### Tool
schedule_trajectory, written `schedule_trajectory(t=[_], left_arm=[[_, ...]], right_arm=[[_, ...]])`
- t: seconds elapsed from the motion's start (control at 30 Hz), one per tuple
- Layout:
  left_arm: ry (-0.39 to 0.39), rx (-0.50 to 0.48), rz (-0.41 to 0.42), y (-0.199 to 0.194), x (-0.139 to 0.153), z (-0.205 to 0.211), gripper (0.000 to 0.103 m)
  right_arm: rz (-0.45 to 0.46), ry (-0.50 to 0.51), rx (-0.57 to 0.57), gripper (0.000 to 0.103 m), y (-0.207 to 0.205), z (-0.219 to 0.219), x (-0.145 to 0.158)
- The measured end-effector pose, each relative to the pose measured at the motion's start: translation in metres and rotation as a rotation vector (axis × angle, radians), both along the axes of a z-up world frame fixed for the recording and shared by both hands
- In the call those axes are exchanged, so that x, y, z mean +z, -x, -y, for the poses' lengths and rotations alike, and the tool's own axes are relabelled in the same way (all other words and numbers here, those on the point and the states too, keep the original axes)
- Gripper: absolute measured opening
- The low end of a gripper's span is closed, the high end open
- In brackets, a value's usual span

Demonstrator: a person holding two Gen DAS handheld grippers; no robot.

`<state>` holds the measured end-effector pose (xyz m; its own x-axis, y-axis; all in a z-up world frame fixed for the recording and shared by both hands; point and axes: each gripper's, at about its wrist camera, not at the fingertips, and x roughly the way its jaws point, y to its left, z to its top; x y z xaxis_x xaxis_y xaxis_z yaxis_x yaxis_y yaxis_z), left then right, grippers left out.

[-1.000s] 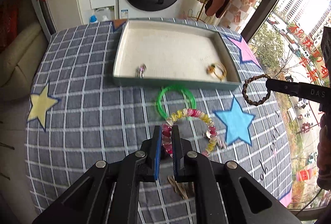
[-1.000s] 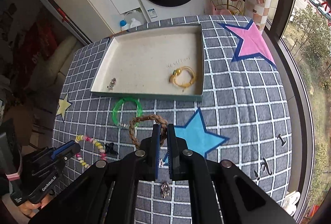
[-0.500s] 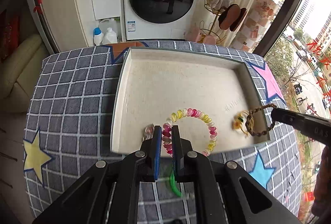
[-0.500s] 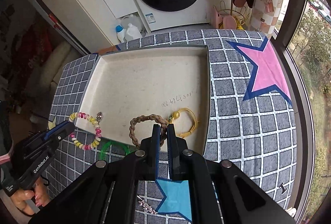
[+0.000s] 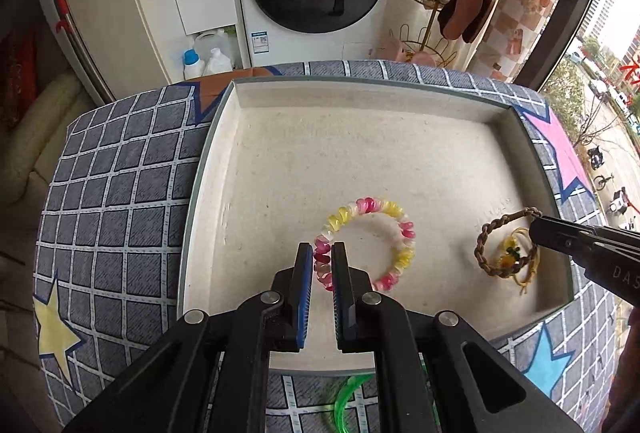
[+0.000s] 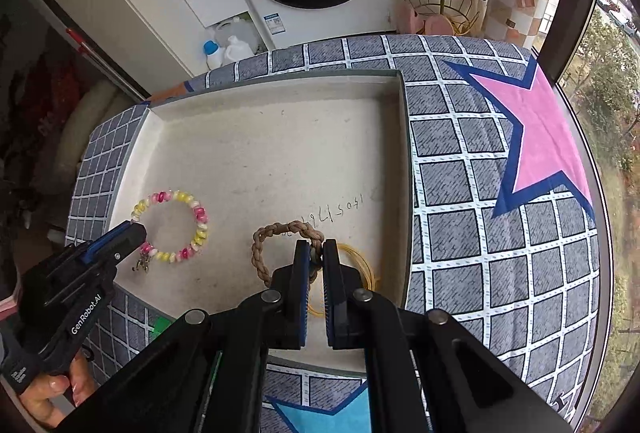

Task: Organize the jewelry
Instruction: 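Lower both bracelets into the white tray and open both tools, then move both tools back toward the remaining jewelry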

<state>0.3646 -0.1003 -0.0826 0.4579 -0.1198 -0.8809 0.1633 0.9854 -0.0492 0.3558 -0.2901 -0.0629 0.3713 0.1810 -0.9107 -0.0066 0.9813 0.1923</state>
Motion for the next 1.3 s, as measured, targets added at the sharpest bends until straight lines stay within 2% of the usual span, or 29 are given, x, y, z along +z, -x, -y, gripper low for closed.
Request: schedule_trajectory(t=[0.2,0.33,0.37,0.4,0.43,0.47,0.7,0.73,0.77,0.8,0.87,1.17,1.23,1.3], left_arm=[[-0.095,-0.013,-0.020,-0.004,-0.013,0.008,0.021],[-0.135,-0.029,-0.004,-0.002,-0.016,0.014,0.022],[-0.139,-0.030,-0.001,-0.002,-0.016,0.015,0.022],[-0.138,-0.032,-0.001,-0.002,-0.016,0.016,0.022],[-0.138,-0.033,0.000,-0.003,-0.016,0.018,0.022],[-0.139,-0.034,0.000,-0.002,-0.016,0.018,0.022],[-0.107,-0.034,0.006,-0.001,-0.005,0.014,0.022],[-0.107,-0.036,0.009,0.000,-0.003,0.014,0.034],[-0.106,-0.037,0.011,0.000,-0.001,0.012,0.058],[-0.105,-0.021,0.017,0.001,0.001,0.011,0.103],[-0.102,0.008,0.064,0.003,0.010,0.009,0.103],[-0.095,-0.005,0.064,0.010,0.026,0.012,0.103],[-0.090,-0.008,0.060,0.014,0.030,0.012,0.103],[-0.085,-0.007,0.056,0.020,0.034,0.010,0.103]], right_arm=[[-0.028,0.020,0.025,0.007,-0.005,-0.005,-0.013],[-0.045,0.038,0.026,0.009,-0.009,-0.005,-0.017],[-0.045,0.035,0.025,0.013,-0.009,-0.004,-0.017],[-0.045,0.040,0.023,0.030,-0.009,-0.003,-0.017],[-0.041,0.042,0.021,0.051,-0.009,-0.002,-0.017],[-0.033,0.036,0.020,0.057,-0.009,0.000,-0.015],[0.028,-0.026,-0.007,0.058,-0.003,0.009,0.006],[0.032,-0.033,-0.013,0.058,-0.003,0.011,0.009],[0.037,-0.038,-0.018,0.058,-0.003,0.012,0.012],[0.042,-0.044,-0.022,0.058,-0.002,0.013,0.015],[0.048,-0.053,-0.026,0.058,0.001,0.014,0.019],[0.047,-0.086,-0.029,0.060,0.011,0.009,0.029],[0.043,-0.095,-0.025,0.073,0.015,0.008,0.031],[0.047,-0.111,-0.024,0.079,0.021,0.008,0.034]])
